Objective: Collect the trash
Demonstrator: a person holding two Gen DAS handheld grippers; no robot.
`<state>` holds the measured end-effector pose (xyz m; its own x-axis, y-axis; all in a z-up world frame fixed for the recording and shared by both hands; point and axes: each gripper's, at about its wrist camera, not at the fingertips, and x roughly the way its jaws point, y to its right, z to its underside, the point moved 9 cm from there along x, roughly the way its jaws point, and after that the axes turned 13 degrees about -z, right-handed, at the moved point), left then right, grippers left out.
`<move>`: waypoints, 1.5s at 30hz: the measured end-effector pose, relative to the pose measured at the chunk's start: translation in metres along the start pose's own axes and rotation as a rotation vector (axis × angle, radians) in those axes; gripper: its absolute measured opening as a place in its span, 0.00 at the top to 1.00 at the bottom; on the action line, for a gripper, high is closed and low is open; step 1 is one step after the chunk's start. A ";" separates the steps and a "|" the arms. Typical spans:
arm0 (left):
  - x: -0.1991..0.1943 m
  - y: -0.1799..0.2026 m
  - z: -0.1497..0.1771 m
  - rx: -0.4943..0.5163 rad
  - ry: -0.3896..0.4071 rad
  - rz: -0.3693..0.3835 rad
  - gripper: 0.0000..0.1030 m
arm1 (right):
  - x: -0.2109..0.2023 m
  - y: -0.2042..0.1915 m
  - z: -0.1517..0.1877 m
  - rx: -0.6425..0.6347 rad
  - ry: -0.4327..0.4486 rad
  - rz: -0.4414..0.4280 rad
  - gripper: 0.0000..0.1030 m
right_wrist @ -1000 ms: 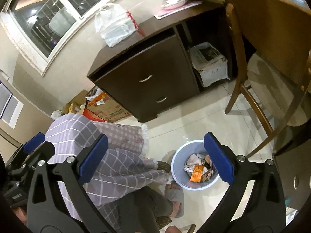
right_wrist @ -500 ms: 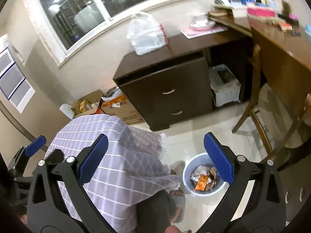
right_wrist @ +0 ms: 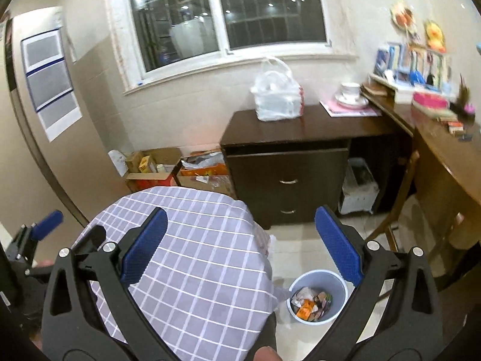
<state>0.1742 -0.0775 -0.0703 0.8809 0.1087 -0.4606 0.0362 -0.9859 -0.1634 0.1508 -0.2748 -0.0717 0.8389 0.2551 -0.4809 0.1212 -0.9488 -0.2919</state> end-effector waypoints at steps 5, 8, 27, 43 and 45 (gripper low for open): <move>-0.026 -0.033 -0.007 -0.040 0.035 -0.024 0.05 | -0.018 -0.042 -0.006 -0.076 0.043 0.014 0.06; -0.037 -0.045 -0.009 -0.077 0.046 -0.018 0.05 | -0.030 -0.057 -0.009 -0.107 0.071 0.041 0.06; -0.082 -0.048 -0.018 -0.124 0.126 -0.021 0.05 | -0.072 -0.072 -0.014 -0.170 0.162 0.136 0.06; -0.086 -0.039 -0.018 -0.113 0.115 0.009 0.05 | -0.075 -0.066 -0.016 -0.153 0.174 0.150 0.06; -0.085 -0.037 -0.018 -0.111 0.112 0.014 0.05 | -0.075 -0.064 -0.016 -0.150 0.173 0.151 0.06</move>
<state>0.1061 -0.0527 -0.0097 0.9285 0.0862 -0.3611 0.0703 -0.9959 -0.0570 0.0884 -0.2363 -0.0034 0.9301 0.0850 -0.3573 0.0543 -0.9940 -0.0952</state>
